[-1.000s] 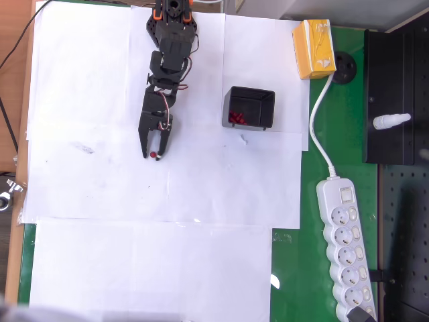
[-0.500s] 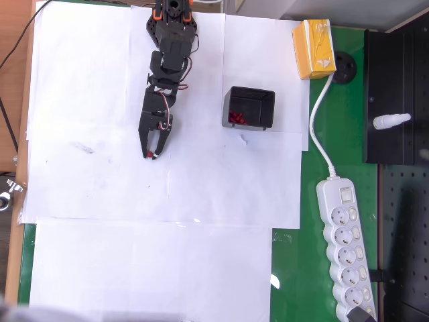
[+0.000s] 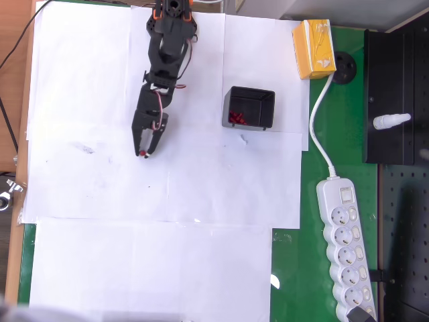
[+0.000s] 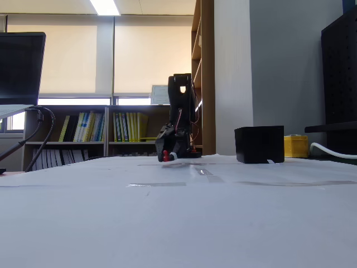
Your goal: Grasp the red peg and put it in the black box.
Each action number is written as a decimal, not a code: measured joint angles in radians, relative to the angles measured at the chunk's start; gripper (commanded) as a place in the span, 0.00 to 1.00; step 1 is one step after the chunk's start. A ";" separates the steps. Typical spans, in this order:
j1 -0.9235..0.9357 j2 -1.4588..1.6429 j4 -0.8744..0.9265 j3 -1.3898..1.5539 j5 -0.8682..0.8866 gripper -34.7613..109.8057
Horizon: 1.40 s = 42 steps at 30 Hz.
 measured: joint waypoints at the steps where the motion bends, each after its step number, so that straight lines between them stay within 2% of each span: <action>1: 0.005 -0.052 0.112 0.037 0.023 0.24; 5: 0.009 -0.221 0.629 0.252 0.132 0.24; 9: 0.005 -0.264 1.118 0.497 0.238 0.24; 15: -0.061 -0.264 1.689 0.833 0.347 0.24; 21: -0.281 -0.333 2.246 1.183 0.520 0.24; 24: -0.416 -0.373 2.379 1.261 0.614 0.24; 26: -0.509 -0.393 2.405 1.279 0.667 0.24; 33: -0.778 -0.399 2.407 1.282 0.790 0.24; 42: -0.936 -0.156 2.324 1.276 0.833 0.24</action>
